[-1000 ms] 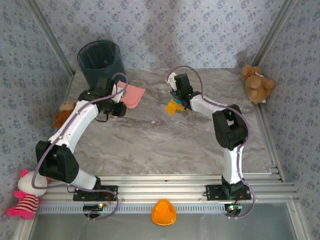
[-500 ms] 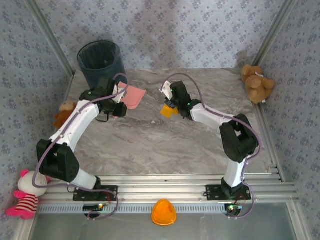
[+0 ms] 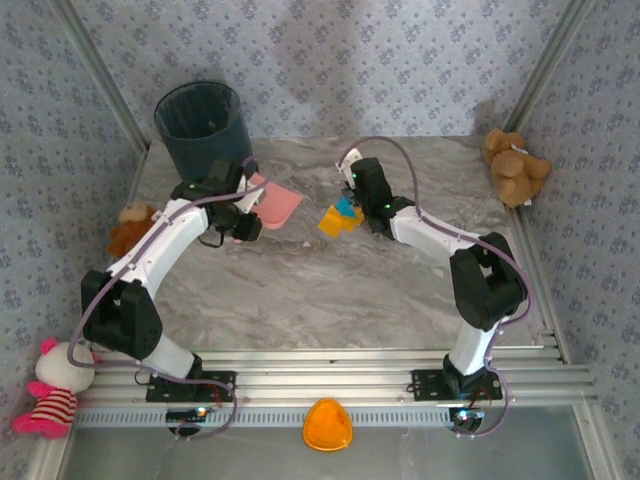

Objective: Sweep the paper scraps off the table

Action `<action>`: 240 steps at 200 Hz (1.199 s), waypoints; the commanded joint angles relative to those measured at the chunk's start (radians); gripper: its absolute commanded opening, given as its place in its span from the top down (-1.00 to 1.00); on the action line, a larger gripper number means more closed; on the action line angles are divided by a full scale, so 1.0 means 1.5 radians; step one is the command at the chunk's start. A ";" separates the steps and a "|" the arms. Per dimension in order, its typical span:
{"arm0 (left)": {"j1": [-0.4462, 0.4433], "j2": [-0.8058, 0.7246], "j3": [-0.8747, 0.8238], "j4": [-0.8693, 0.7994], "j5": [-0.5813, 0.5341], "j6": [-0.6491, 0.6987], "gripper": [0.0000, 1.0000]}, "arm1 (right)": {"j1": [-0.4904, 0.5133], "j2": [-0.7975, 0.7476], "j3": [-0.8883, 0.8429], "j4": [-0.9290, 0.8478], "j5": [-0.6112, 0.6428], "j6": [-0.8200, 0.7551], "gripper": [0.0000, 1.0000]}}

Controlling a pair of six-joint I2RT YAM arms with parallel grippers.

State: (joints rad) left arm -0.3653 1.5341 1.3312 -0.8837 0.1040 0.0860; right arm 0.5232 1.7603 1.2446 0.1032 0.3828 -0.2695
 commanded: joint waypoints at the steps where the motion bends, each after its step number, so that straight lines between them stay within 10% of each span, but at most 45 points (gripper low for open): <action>1: -0.016 0.019 -0.002 -0.027 0.008 0.044 1.00 | -0.021 -0.026 -0.008 0.030 0.008 0.045 1.00; 240: -0.123 0.275 0.150 -0.196 0.010 0.054 1.00 | -0.044 0.047 -0.007 0.094 -0.148 0.002 1.00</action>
State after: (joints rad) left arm -0.5434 1.9274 1.5234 -1.1339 0.1074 0.1493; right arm 0.4446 1.8126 1.2293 0.2150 0.1829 -0.2417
